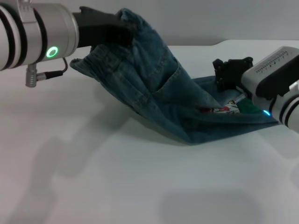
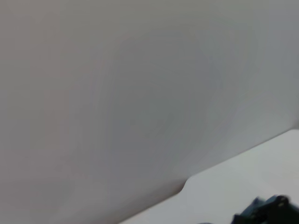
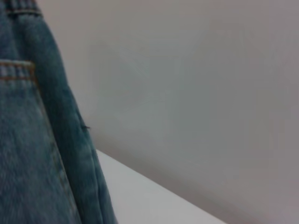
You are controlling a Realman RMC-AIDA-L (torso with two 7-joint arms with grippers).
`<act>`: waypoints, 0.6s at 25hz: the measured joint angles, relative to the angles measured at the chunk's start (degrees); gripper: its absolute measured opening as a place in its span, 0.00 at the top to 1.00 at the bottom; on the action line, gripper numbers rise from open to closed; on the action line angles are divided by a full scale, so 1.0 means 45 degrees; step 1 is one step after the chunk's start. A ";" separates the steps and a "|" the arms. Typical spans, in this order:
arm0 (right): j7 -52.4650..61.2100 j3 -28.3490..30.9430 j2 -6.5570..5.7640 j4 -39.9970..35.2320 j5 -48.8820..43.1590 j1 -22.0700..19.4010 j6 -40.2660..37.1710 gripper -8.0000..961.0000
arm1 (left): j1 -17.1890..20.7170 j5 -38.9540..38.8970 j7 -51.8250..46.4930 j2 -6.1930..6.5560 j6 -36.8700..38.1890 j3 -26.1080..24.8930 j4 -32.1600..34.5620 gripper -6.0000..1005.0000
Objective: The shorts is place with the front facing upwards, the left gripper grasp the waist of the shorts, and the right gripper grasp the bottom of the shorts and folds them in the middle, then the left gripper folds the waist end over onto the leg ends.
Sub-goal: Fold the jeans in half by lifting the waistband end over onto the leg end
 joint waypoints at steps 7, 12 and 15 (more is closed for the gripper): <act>0.0128 -0.1920 0.0006 -0.0034 0.1737 0.0564 -0.0057 0.99 | -0.0296 -0.0078 0.0088 -0.0013 0.0302 0.0219 -0.0054 0.92; 0.0132 -0.3525 0.0006 0.0012 0.3150 0.0867 -0.0111 0.99 | -0.0447 -0.0100 0.0116 -0.0006 0.0654 0.0356 -0.0074 0.92; 0.0148 -0.4280 0.0005 0.0076 0.3899 0.1035 -0.0157 0.99 | -0.0593 -0.0104 0.0128 -0.0003 0.0765 0.0438 -0.0031 0.92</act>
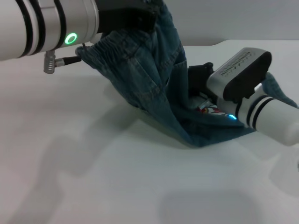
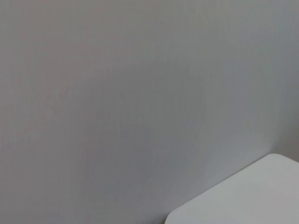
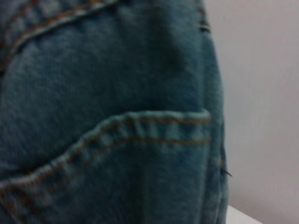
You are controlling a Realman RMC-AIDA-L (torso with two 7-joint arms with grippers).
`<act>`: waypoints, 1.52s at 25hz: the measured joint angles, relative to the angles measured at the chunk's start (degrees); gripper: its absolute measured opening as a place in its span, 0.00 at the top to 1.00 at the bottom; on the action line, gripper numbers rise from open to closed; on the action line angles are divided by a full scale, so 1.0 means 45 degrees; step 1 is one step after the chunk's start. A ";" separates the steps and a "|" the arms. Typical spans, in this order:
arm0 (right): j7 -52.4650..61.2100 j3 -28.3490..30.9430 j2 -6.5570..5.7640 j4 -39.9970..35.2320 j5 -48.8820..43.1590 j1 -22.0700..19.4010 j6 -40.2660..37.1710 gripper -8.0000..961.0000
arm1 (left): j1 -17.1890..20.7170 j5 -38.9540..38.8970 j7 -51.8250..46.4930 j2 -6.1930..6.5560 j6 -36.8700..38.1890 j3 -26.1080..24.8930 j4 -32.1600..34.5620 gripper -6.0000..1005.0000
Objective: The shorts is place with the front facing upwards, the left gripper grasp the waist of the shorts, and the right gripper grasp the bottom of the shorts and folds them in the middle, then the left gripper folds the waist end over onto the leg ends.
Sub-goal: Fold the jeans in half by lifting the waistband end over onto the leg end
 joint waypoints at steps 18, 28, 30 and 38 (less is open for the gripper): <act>-0.0674 -0.0978 -0.0013 0.0273 0.1969 0.0151 -0.0468 0.99 | -0.0083 -0.0031 0.0125 0.0026 0.0416 0.0334 0.0352 0.91; -0.1548 0.2566 -0.0163 0.0860 0.0456 -0.1908 0.0213 0.99 | 0.0192 -0.1093 0.0753 0.0020 0.0936 0.0687 0.0514 0.91; -0.1559 0.3676 -0.0174 0.1287 -0.0360 -0.2550 0.0284 0.99 | 0.0174 -0.1222 0.0844 0.0014 0.1145 0.0884 0.0624 0.91; -0.1573 0.6902 -0.0175 0.3111 -0.1496 -0.5496 0.1134 0.99 | 0.0060 -0.1402 0.1010 0.0005 0.2431 0.1743 0.1373 0.91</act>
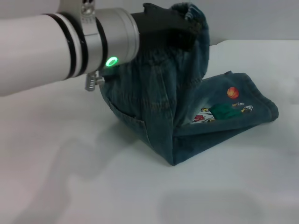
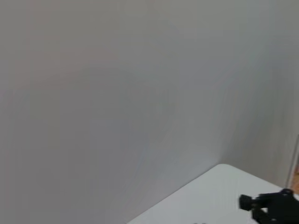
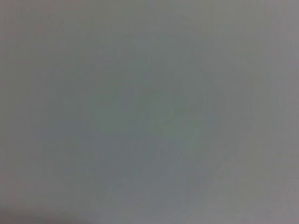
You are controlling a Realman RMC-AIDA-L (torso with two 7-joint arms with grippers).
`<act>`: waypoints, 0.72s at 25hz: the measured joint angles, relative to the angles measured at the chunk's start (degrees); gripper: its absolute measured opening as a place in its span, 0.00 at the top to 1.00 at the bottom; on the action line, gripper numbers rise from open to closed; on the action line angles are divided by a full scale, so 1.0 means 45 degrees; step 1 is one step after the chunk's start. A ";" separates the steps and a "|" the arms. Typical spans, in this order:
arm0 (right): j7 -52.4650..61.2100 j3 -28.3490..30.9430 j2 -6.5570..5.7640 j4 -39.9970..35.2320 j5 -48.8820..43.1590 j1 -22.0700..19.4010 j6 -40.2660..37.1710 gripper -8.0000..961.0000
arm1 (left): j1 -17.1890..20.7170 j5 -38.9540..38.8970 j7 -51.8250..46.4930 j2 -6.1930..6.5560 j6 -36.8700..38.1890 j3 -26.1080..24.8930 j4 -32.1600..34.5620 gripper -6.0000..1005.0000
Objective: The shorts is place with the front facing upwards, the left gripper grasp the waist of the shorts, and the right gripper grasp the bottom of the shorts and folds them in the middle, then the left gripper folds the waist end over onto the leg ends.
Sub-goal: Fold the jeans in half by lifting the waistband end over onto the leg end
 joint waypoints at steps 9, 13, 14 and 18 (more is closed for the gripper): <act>-0.0008 0.0514 0.0035 0.0131 -0.0057 -0.1227 0.0436 0.99 | -0.0573 -0.0925 0.0196 -0.0009 0.2837 0.1699 0.1833 0.91; -0.0011 0.0742 0.0053 -0.0017 -0.0062 -0.1326 0.0563 0.99 | -0.1255 -0.1446 0.0220 -0.0031 0.3833 0.2462 0.3114 0.91; -0.0012 0.0772 0.0054 -0.0021 -0.0064 -0.1341 0.0567 0.99 | -0.1376 -0.1515 0.0222 -0.0041 0.4016 0.2587 0.3330 0.91; -0.0016 0.0933 0.0040 -0.0030 -0.0096 -0.1410 0.0574 0.99 | -0.1812 -0.1758 0.0227 -0.0054 0.4902 0.3144 0.4145 0.90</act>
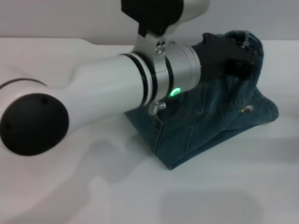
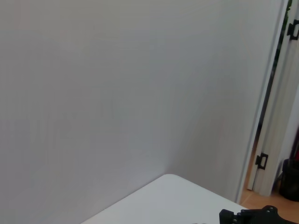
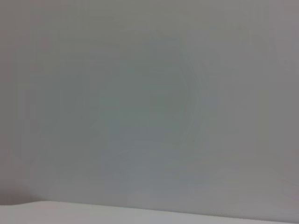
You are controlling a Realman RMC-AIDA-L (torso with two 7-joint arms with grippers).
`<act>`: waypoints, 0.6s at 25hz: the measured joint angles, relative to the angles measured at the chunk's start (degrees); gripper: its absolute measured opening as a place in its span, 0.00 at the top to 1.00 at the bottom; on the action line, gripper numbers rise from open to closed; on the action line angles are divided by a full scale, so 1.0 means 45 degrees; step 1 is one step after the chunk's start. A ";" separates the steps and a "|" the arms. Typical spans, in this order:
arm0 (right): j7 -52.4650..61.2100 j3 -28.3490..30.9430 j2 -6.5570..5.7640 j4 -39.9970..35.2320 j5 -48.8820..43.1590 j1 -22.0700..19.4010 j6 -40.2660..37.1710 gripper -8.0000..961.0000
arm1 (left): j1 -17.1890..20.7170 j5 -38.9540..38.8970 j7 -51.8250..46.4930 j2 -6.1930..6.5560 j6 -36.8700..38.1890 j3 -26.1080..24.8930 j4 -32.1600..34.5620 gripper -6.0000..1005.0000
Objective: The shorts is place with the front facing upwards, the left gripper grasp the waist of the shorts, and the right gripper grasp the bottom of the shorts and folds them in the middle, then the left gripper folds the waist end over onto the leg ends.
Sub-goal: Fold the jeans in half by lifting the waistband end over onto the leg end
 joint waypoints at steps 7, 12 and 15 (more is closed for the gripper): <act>-0.0001 0.0400 -0.0019 -0.0002 -0.0045 -0.0164 0.0013 0.99 | -0.0510 -0.0378 0.0012 -0.0024 0.3354 0.1660 0.1604 0.90; 0.0000 0.0794 0.0008 0.0040 -0.0442 -0.0333 0.0258 0.99 | -0.1095 -0.0448 -0.0182 -0.0096 0.5833 0.3015 0.3207 0.90; 0.0000 0.0835 0.0012 0.0042 -0.0466 -0.0385 0.0279 0.99 | -0.1589 -0.0456 -0.0735 -0.0075 0.6662 0.3515 0.3831 0.90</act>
